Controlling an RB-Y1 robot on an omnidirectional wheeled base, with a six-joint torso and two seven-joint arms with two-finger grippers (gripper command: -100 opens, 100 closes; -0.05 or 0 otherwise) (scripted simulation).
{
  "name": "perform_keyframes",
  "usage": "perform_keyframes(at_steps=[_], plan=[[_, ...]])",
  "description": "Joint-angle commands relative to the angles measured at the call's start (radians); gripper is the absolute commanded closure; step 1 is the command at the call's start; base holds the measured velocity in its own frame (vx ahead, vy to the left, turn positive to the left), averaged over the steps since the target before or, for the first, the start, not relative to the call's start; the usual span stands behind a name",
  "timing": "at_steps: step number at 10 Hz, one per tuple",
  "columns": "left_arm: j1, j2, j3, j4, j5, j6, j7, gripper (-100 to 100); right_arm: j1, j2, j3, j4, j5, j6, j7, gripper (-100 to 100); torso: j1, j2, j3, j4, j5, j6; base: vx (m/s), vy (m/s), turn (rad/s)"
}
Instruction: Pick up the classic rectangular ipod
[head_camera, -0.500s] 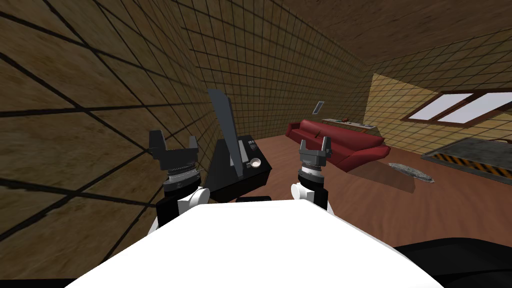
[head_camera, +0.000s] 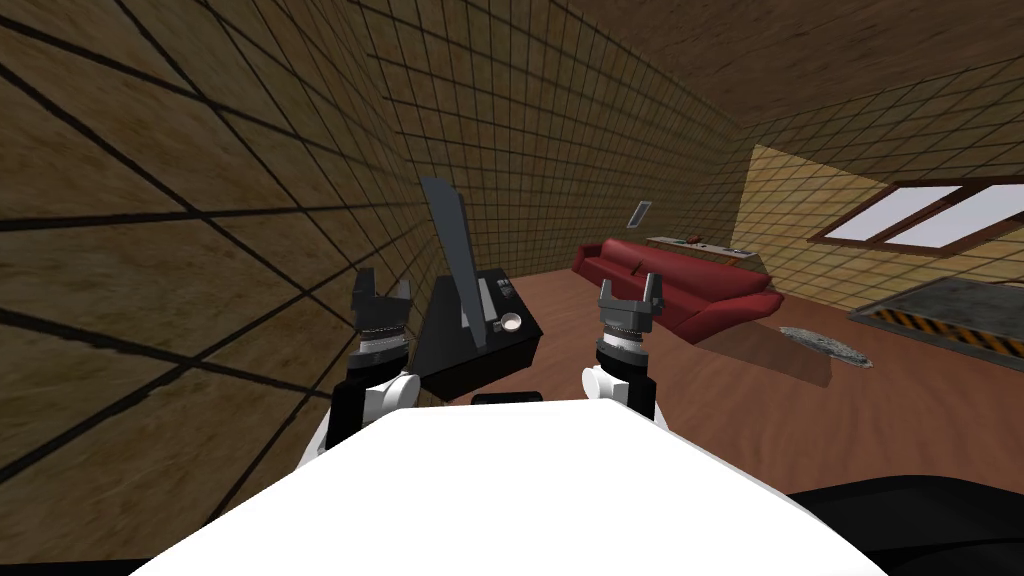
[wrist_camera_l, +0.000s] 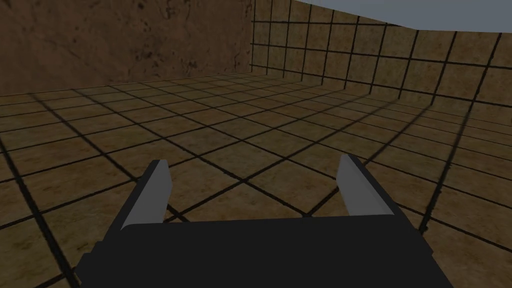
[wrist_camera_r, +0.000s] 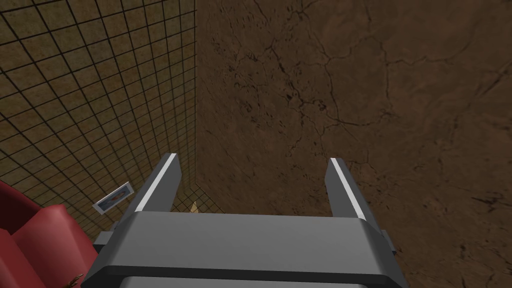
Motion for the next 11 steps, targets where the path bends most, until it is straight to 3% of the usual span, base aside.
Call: perform_keyframes(at_steps=[1, 3, 5, 6, 10, 11], plan=[[-0.007, 0.01, -0.013, 0.042, -0.003, 0.042, -0.023, -100, 0.0, 0.0, 0.0, 0.0, 0.0, 0.0, 0.0, 0, 0.0, 0.0, 0.0, 0.0, 0.0, 0.0, -0.086, -0.025, 0.021], [-0.019, 0.018, -0.014, 0.072, -0.002, 0.075, -0.036, -100, 0.0, 0.0, 0.0, 0.0, 0.0, 0.0, 0.0, 0, 0.0, 0.0, 0.0, 0.0, 0.0, 0.0, -0.058, -0.026, 0.008], [-0.044, 0.033, -0.016, 0.143, -0.001, 0.134, -0.062, -100, 0.0, 0.0, 0.0, 0.0, 0.0, 0.0, 0.0, 0, 0.0, -0.002, -0.001, 0.0, 0.0, 0.0, -0.05, -0.029, 0.002], [-0.044, 0.033, -0.016, 0.143, -0.001, 0.143, -0.062, -100, 0.0, 0.0, 0.0, 0.0, 0.0, 0.0, 0.0, 0, -0.001, -0.002, -0.001, 0.0, 0.0, 0.0, -0.039, -0.04, 0.001], [-0.087, 0.057, -0.022, 0.262, -0.008, 0.25, -0.102, -100, 0.0, 0.0, 0.0, 0.0, 0.0, 0.0, 0.0, 0, -0.002, -0.002, -0.001, 0.0, 0.0, 0.0, -0.038, -0.05, -0.009], [-0.087, 0.057, -0.022, 0.269, -0.008, 0.25, -0.102, -100, 0.0, 0.0, 0.0, 0.0, 0.0, 0.0, 0.0, 0, -0.002, -0.003, -0.002, -0.001, 0.0, 0.0, -0.02, -0.042, -0.005]])
